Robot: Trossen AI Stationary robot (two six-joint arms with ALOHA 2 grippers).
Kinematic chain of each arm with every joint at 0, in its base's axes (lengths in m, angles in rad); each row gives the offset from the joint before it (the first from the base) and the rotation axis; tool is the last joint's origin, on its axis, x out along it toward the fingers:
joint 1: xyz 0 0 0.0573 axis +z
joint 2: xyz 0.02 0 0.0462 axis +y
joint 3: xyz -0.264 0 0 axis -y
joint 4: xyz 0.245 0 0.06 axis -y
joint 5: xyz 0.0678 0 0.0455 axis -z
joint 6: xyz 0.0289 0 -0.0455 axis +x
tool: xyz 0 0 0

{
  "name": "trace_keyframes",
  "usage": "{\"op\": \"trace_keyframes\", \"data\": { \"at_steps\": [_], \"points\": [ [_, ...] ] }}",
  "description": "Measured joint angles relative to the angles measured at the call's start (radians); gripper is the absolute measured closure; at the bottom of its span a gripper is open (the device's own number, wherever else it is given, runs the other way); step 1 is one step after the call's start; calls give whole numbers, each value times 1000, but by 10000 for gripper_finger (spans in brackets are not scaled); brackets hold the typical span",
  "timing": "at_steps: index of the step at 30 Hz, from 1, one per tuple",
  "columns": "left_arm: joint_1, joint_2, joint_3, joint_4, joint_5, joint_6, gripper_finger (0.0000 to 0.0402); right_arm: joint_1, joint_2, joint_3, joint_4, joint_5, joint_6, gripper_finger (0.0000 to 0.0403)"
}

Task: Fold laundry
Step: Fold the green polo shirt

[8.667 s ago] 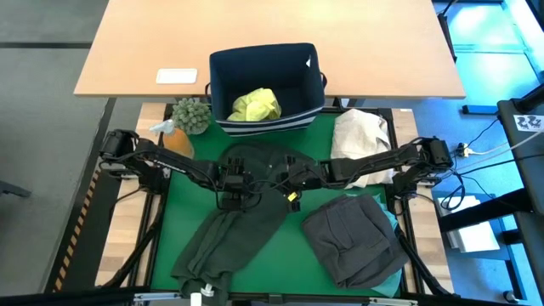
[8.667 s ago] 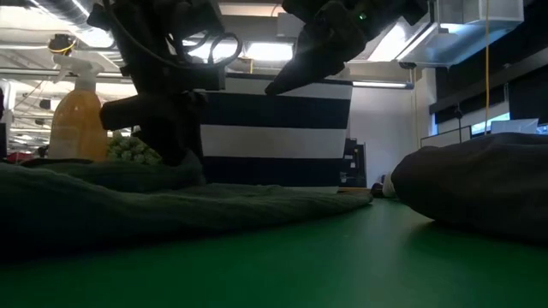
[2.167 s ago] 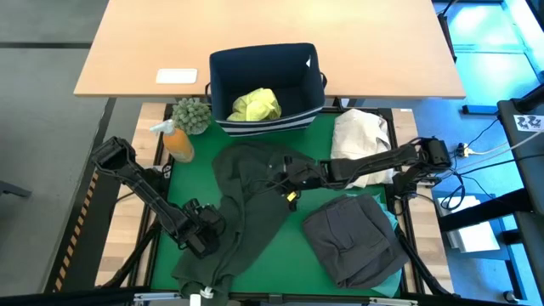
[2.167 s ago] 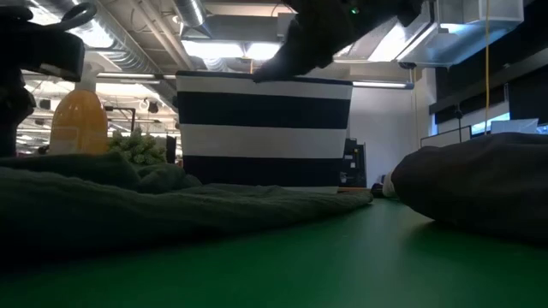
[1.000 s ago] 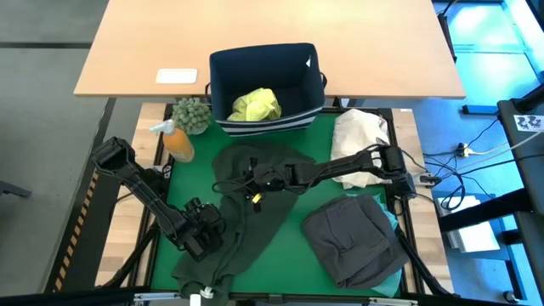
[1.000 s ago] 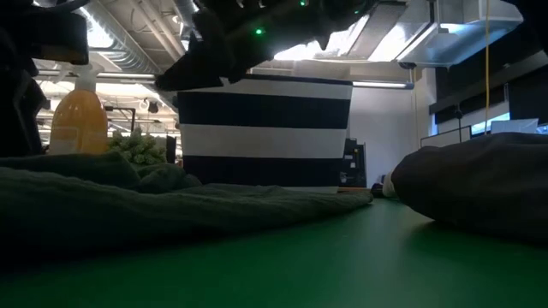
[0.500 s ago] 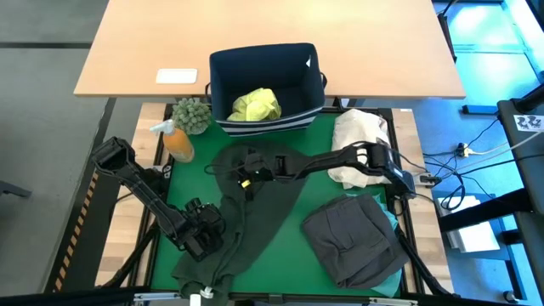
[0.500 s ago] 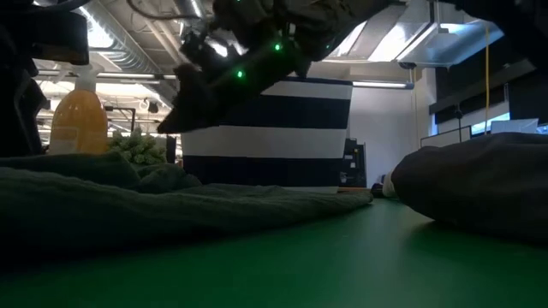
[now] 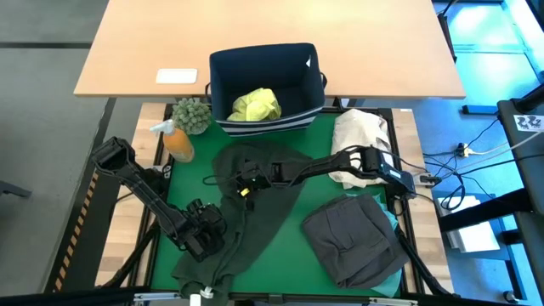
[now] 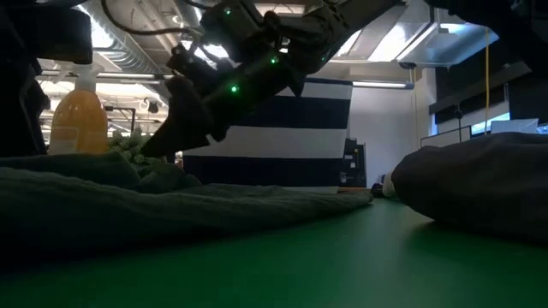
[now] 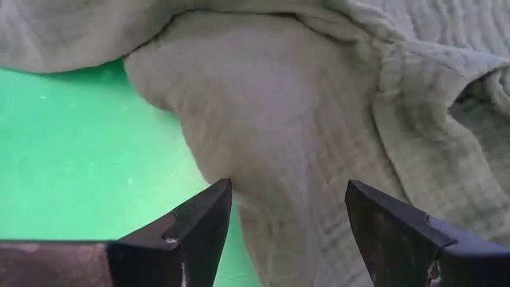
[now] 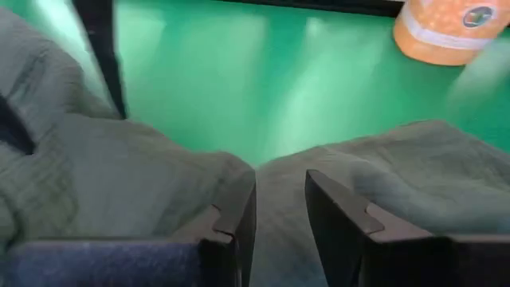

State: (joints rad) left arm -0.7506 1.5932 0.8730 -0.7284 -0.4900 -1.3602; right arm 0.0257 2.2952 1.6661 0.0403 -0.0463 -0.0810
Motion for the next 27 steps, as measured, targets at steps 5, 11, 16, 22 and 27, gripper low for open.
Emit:
{"op": "trace_keyframes", "data": {
  "at_steps": [5,11,16,22,27],
  "points": [
    [0,0,0,-1,0,0,160,-3,35,-1,-35,1,2,292],
    [0,0,0,-1,3,6,160,-2,46,-1,-107,1,2,292],
    [0,0,0,-2,5,8,160,-2,47,-1,-102,-17,-4,312],
    [-5,0,0,-4,10,8,160,-8,23,20,-138,-18,-5,395],
    [-9,0,0,-9,13,8,160,-19,3,67,-270,71,3,384]
  ]
}}
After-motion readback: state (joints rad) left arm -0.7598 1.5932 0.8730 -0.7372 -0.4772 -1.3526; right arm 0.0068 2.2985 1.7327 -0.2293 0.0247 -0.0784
